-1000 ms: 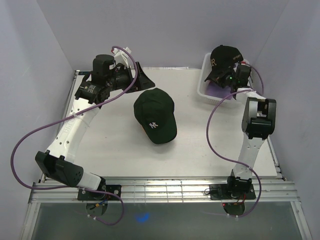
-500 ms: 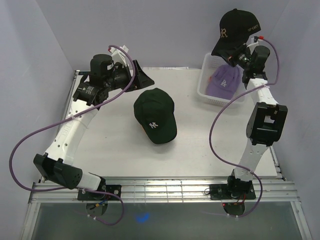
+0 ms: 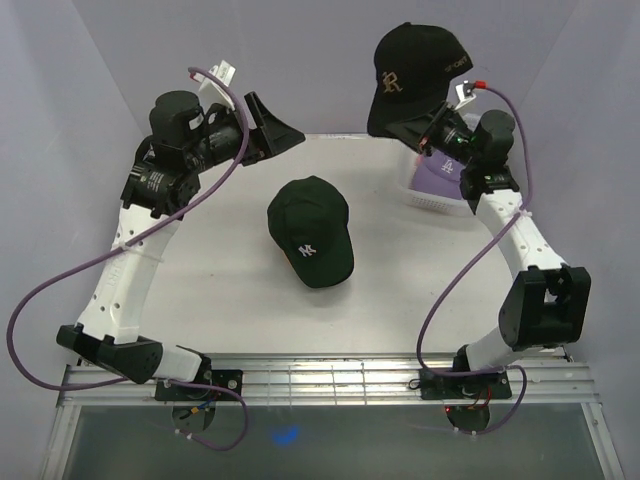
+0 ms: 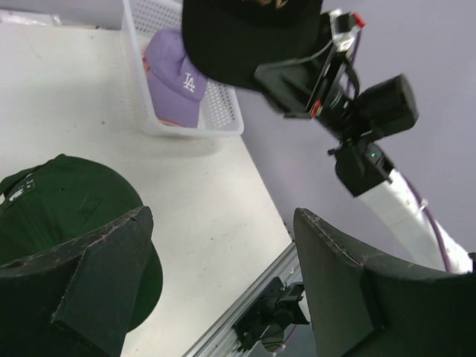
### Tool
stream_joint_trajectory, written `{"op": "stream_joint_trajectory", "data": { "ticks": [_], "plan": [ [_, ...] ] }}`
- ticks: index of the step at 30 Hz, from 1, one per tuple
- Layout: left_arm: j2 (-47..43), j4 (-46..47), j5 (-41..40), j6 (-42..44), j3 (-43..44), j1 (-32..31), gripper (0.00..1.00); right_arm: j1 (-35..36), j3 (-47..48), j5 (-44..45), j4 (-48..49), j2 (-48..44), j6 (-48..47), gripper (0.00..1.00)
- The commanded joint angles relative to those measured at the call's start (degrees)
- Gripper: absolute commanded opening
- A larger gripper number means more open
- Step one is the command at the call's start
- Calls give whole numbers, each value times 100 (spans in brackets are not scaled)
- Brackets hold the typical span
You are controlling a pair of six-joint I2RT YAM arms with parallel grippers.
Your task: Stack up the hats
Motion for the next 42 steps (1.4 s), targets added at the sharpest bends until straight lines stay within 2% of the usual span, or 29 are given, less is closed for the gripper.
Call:
{"op": "stream_joint_trajectory", "data": {
  "ticks": [1,9,16,24,32,42],
  "plan": [
    [-275,-51,83,-209,301,-6,87,573,-595,-316,711,-537,396,8],
    [-346,-147,-57,-324,582,-6,87,1742,-1527,-396,1203,-1029,819,8],
    [-293,-297,-163,-289,697,-6,87,2788,-1852,-334,2046,-845,1494,8],
    [-266,-473,-260,-157,811,-6,87,3043,-2547,-255,2802,-994,2136,8],
    [-249,-473,-242,-148,828,-6,87,3184,-2977,-677,3778,-810,2830,8],
    [-266,-517,-286,-95,767,-6,87,3290,-3760,-773,4270,-801,2981,8]
  ]
}}
